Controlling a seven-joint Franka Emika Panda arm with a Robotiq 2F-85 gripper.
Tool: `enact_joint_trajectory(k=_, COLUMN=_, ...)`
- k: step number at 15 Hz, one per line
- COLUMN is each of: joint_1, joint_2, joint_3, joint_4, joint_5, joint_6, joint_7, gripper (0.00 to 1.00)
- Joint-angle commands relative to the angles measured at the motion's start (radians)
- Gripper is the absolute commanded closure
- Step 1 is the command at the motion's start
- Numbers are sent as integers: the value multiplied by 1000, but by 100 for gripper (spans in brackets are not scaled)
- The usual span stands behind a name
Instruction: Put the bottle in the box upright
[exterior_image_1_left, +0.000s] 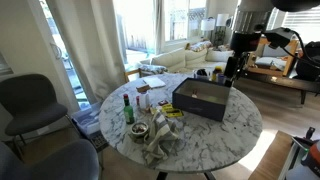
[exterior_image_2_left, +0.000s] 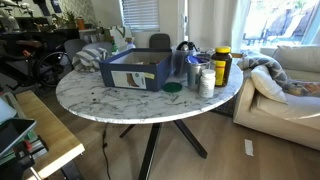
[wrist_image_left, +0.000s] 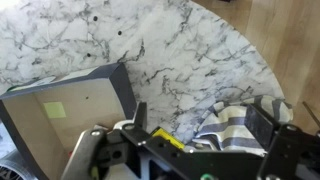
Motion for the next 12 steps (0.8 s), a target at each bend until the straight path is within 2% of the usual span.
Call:
enact_joint_trajectory(k=1, joint_1=10, joint_2=1, joint_3=-9, joint_4=0, joint_5=-8, joint_6=-2, joint_7=7, gripper=0)
enact_joint_trajectory(k=6, joint_1=10, joint_2=2, joint_3=-9, joint_4=-1, joint_5=-8, joint_6=-2, joint_7=7, gripper=0)
enact_joint_trajectory(k=9, joint_1=-45, joint_2=56, joint_3=-34, joint_4=45, joint_5=6, joint_6=10, joint_7=77, gripper=0)
enact_joint_trajectory(k=12, joint_1=-112, joint_2=174, joint_3=-89, joint_4=122, joint_5=8, joint_6=-16, joint_7=113, gripper=0)
